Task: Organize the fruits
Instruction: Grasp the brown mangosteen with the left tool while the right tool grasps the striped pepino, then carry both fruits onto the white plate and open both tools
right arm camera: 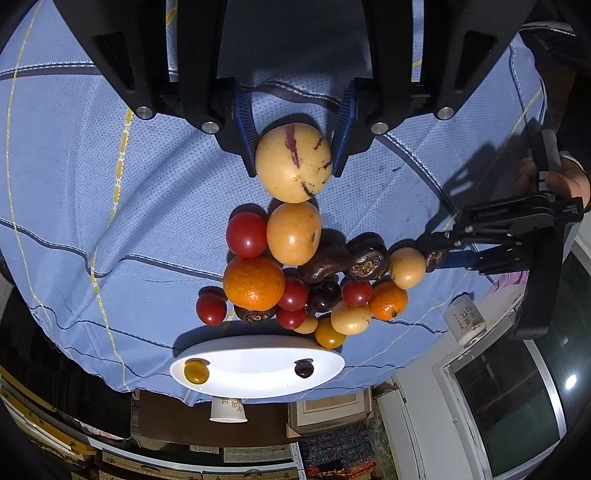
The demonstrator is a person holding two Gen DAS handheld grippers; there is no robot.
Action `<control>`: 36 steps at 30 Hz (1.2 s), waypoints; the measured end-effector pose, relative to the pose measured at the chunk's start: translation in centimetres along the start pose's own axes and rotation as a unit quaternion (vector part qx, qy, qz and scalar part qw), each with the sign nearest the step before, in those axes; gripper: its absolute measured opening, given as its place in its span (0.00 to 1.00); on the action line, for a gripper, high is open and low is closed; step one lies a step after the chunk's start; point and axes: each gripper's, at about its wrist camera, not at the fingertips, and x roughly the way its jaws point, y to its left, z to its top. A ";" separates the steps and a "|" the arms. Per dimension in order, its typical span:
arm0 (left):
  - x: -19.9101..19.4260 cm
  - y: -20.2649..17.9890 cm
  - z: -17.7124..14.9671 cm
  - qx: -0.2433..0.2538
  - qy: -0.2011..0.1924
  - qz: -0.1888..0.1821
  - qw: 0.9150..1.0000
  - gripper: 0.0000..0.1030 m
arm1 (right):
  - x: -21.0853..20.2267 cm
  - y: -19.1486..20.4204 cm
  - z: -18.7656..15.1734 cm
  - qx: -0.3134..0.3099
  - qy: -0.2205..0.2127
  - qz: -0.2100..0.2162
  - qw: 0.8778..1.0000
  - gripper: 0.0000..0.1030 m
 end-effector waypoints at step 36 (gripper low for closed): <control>-4.8 -1.3 12.2 -0.023 -0.059 -0.039 0.997 0.38 | -4.4 -1.7 11.7 -0.029 -0.082 -0.028 0.996 0.39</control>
